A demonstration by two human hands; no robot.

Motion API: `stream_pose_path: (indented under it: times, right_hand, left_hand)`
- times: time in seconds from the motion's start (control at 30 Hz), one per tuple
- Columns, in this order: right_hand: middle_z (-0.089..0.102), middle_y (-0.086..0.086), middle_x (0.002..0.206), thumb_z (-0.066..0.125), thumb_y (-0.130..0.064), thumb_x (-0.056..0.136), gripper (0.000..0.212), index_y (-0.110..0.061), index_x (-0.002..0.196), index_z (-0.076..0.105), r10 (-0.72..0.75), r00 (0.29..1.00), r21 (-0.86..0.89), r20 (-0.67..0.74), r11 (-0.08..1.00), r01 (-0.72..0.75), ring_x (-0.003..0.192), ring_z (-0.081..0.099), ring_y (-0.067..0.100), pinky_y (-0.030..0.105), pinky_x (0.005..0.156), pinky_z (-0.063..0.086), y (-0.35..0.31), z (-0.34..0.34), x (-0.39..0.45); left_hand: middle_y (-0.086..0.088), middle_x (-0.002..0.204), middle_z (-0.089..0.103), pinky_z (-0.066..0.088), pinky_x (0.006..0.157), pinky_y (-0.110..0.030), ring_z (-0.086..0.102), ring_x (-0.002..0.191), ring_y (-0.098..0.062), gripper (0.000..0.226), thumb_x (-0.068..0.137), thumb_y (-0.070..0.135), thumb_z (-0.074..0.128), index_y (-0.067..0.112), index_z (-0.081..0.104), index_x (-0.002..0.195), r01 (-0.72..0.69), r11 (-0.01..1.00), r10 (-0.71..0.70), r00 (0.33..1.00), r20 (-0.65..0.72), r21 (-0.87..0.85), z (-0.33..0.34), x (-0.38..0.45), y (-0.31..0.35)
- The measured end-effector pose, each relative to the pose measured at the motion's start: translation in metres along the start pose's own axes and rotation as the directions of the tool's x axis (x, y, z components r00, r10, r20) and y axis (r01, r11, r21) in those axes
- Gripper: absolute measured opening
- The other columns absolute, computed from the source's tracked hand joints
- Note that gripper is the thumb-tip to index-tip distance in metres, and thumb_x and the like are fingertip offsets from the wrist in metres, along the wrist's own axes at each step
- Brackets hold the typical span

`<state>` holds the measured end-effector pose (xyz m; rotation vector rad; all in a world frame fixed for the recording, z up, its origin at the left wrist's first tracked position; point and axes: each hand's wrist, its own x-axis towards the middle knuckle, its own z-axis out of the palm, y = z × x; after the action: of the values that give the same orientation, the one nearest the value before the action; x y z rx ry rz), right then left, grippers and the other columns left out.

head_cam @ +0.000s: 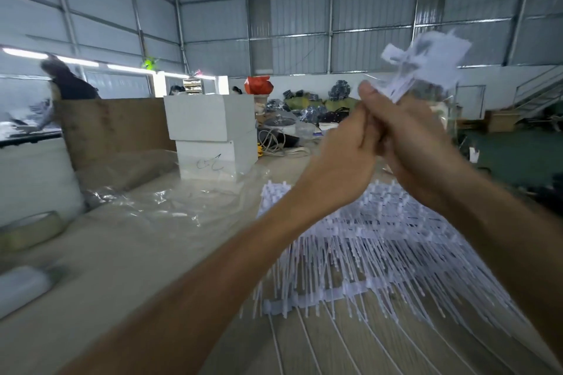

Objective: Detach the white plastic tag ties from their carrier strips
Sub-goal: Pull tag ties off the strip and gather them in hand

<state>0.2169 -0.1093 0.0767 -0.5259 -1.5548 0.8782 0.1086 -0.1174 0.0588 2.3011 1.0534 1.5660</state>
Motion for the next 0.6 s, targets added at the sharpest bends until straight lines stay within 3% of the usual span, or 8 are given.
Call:
stream_pose_path:
  times: [0.07, 0.1, 0.2, 0.27, 0.33, 0.4, 0.47, 0.6]
  right_hand:
    - [0.072, -0.005, 0.100, 0.061, -0.040, 0.097, 0.018, -0.029, 0.109, 0.068, -0.007, 0.986, -0.219, 0.167, 0.975, 0.044, 0.093, 0.070, 0.011, 0.030, 0.081, 0.059, 0.010, 0.012, -0.006]
    - [0.068, -0.009, 0.103, 0.063, -0.042, 0.095, 0.026, -0.032, 0.119, 0.064, 0.002, 0.973, -0.329, 0.229, 0.942, 0.075, 0.091, 0.067, 0.007, 0.023, 0.077, 0.057, 0.016, 0.017, -0.009]
    - [0.059, -0.008, 0.105, 0.065, -0.043, 0.091, 0.038, -0.030, 0.126, 0.060, 0.035, 0.929, -0.552, 0.369, 0.812, 0.189, 0.087, 0.060, 0.005, 0.020, 0.074, 0.049, 0.041, 0.032, -0.017]
    - [0.060, -0.010, 0.104, 0.065, -0.042, 0.092, 0.032, -0.027, 0.120, 0.065, 0.063, 0.894, -0.595, 0.443, 0.767, 0.240, 0.090, 0.060, 0.004, 0.022, 0.076, 0.050, 0.053, 0.045, -0.022]
    - [0.062, -0.011, 0.101, 0.067, -0.039, 0.092, 0.026, -0.025, 0.114, 0.069, 0.104, 0.856, -0.609, 0.507, 0.745, 0.271, 0.090, 0.061, 0.004, 0.024, 0.079, 0.051, 0.064, 0.064, -0.022]
    - [0.063, -0.011, 0.099, 0.068, -0.036, 0.093, 0.023, -0.023, 0.111, 0.071, 0.149, 0.810, -0.615, 0.567, 0.732, 0.295, 0.089, 0.062, 0.003, 0.024, 0.080, 0.051, 0.073, 0.092, -0.017]
    - [0.066, -0.009, 0.098, 0.066, -0.036, 0.094, 0.022, -0.021, 0.110, 0.071, 0.194, 0.745, -0.625, 0.639, 0.695, 0.356, 0.090, 0.062, 0.006, 0.029, 0.083, 0.052, 0.084, 0.128, -0.009]
    - [0.061, 0.004, 0.126, 0.060, -0.047, 0.096, 0.041, -0.021, 0.127, 0.060, 0.281, 0.659, -0.687, 0.698, 0.521, 0.506, 0.113, 0.057, 0.024, 0.039, 0.094, 0.048, 0.113, 0.211, 0.015]
  left_hand:
    - [0.012, 0.071, 0.055, 0.039, 0.057, -0.026, 0.054, 0.060, -0.001, 0.023, 0.109, 0.023, 0.035, 0.016, 0.055, 0.102, 0.030, 0.999, -0.028, 0.997, -0.066, 0.026, -0.024, -0.014, -0.019]
    - [0.015, 0.073, 0.058, 0.040, 0.058, -0.024, 0.055, 0.063, -0.001, 0.023, 0.109, 0.024, 0.035, 0.020, 0.058, 0.104, 0.047, 0.997, -0.040, 0.994, -0.103, 0.068, -0.040, -0.022, -0.032]
    - [0.023, 0.060, 0.055, 0.032, 0.051, -0.018, 0.047, 0.053, 0.001, 0.028, 0.109, 0.028, 0.036, 0.031, 0.047, 0.084, 0.168, 0.961, -0.103, 0.955, -0.276, 0.222, -0.097, -0.050, -0.078]
    - [0.014, 0.056, 0.051, 0.034, 0.055, -0.028, 0.045, 0.052, -0.005, 0.029, 0.109, 0.029, 0.035, 0.024, 0.047, 0.082, 0.305, 0.906, -0.176, 0.902, -0.394, 0.294, -0.138, -0.071, -0.111]
    - [0.010, 0.064, 0.050, 0.035, 0.065, -0.034, 0.051, 0.065, -0.018, 0.032, 0.108, 0.032, 0.034, 0.013, 0.054, 0.092, 0.428, 0.834, -0.231, 0.845, -0.483, 0.349, -0.172, -0.095, -0.142]
    - [0.010, 0.072, 0.052, 0.035, 0.070, -0.035, 0.052, 0.077, -0.026, 0.033, 0.108, 0.033, 0.033, 0.011, 0.056, 0.098, 0.491, 0.807, -0.252, 0.787, -0.563, 0.327, -0.198, -0.115, -0.163]
    - [0.009, 0.071, 0.050, 0.034, 0.069, -0.036, 0.050, 0.074, -0.025, 0.032, 0.108, 0.034, 0.033, 0.015, 0.053, 0.092, 0.526, 0.791, -0.258, 0.750, -0.609, 0.312, -0.216, -0.125, -0.172]
    - [0.000, 0.081, 0.055, 0.035, 0.072, -0.037, 0.050, 0.080, -0.026, 0.028, 0.108, 0.037, 0.032, 0.021, 0.050, 0.093, 0.596, 0.756, -0.285, 0.671, -0.684, 0.270, -0.239, -0.141, -0.182]
